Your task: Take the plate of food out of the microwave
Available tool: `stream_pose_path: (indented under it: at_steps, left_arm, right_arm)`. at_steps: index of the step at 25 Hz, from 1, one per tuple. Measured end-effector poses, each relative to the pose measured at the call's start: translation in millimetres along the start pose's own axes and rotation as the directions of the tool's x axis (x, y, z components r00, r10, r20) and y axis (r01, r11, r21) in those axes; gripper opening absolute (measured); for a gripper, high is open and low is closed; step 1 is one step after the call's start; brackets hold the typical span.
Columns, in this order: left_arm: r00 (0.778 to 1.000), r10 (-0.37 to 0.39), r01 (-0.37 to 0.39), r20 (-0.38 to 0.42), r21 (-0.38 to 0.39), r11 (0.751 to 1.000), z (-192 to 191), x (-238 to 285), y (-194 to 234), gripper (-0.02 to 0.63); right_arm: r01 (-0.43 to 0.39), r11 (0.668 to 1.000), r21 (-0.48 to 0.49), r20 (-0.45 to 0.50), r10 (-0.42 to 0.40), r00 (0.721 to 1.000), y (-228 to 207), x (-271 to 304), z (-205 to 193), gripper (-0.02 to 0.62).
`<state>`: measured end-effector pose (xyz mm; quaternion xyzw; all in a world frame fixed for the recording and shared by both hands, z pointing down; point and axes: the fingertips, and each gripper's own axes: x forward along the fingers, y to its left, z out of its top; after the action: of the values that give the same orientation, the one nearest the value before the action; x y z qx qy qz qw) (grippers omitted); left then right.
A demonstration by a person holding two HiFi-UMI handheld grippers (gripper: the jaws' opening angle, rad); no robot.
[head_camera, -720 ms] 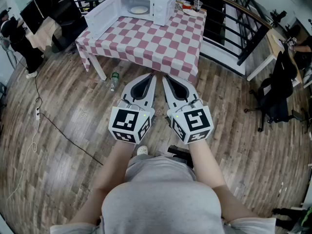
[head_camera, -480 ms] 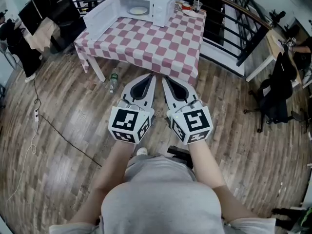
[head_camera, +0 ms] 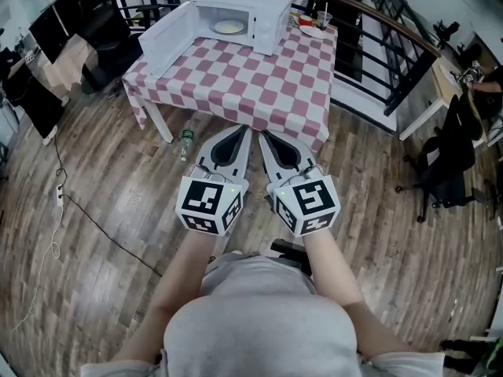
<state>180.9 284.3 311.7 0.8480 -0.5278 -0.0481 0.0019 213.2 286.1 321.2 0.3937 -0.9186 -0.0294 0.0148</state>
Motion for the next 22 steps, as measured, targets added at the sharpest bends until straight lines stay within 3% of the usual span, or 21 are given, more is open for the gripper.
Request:
stream_pose_path:
  at_steps: [10,22]
  left_arm:
    - [1.0,0.014,-0.014,-0.011,-0.016,1.0,-1,-6,59,0.003]
    - [0.999,0.051,-0.051,-0.011,-0.045,0.998,-9,-2,91,0.003]
  right_arm:
    - [0.026,0.999,0.021,0.005,-0.026,1.0,20,53,2,0.026]
    - [0.01,1.0,0.029,-0.007,-0.01,1.0,22,81,-5,0.026]
